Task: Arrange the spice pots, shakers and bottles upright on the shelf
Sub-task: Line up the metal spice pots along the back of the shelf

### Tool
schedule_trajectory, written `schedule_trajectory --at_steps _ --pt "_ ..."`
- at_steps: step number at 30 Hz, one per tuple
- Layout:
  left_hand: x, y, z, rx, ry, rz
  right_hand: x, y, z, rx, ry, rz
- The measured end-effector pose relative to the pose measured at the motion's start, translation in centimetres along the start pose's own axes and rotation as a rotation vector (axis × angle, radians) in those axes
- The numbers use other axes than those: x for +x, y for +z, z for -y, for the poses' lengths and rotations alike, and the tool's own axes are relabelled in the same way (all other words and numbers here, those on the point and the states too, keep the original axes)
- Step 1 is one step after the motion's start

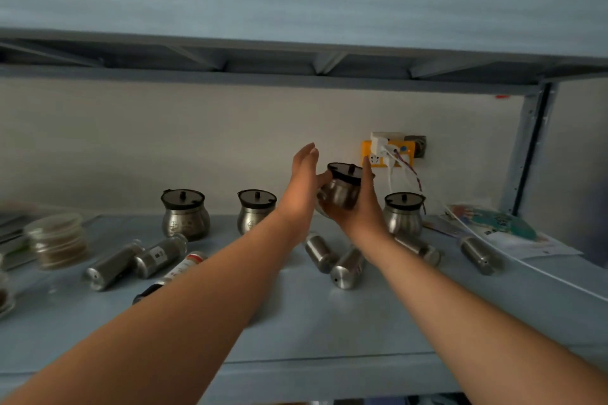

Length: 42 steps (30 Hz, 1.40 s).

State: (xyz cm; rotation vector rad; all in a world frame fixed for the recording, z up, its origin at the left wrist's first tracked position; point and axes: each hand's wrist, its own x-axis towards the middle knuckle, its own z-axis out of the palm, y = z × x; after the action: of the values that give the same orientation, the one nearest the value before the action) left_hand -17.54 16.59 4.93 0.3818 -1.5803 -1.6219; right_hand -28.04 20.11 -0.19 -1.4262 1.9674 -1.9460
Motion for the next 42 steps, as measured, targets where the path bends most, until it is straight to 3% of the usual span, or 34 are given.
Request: schedule_trajectory --at_steps 4,8,13,19,22,31,35,42 --pt "-2.8 -0.6 -0.8 0.065 0.053 0.055 -1.5 0.3 1.6 0.057 0.026 -0.094" --pt "-5.2 -2.4 -1.4 0.151 0.09 0.122 -3.5 -0.8 3.6 0.08 0.048 -0.052" --pt "-6.8 -5.0 -1.3 0.194 0.056 0.0 -6.3 -2.2 6.0 0.192 0.072 -0.026" --pt "-9.3 -6.7 -0.6 0.123 -0.092 0.229 -8.8 -2.9 8.5 0.356 -0.01 0.094" --pt "-10.2 -6.6 -0.9 0.035 -0.082 0.291 -9.5 -2.9 8.5 0.436 -0.02 0.117" --pt "-12.3 -4.1 -1.2 -0.197 0.06 -0.02 -10.9 -1.8 9.4 0.531 0.094 -0.004" --pt "-12.7 -3.1 -0.9 -0.186 0.174 -0.121 -11.7 -1.4 10.2 0.484 0.103 0.08" --pt "-12.8 -3.2 -0.7 -0.261 0.156 -0.05 -11.5 -1.5 9.3 0.568 0.084 0.038"
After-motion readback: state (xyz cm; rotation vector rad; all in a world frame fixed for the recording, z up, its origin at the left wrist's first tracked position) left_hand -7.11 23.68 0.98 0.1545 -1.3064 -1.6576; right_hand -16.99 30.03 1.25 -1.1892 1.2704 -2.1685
